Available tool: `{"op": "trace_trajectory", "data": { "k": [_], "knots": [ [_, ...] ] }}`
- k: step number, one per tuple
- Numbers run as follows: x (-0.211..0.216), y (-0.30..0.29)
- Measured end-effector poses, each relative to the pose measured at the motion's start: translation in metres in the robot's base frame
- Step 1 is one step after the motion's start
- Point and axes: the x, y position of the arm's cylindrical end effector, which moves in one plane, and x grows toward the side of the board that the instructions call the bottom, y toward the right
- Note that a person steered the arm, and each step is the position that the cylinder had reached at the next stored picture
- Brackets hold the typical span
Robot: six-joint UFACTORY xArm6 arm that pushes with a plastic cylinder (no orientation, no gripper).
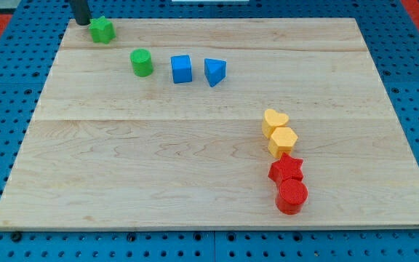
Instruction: Slide the red star to the top center
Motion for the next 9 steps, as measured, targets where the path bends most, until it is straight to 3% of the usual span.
{"op": "trace_trajectory", "data": {
  "k": [2, 3, 4, 5, 6, 7, 9],
  "knots": [
    [0.024, 0.016],
    [0.033, -0.025],
    [0.117, -0.005],
    [0.197, 0.104],
    [0.252, 0.207],
    [0.298, 0.249],
    [0.37, 0.277]
  ]
}}
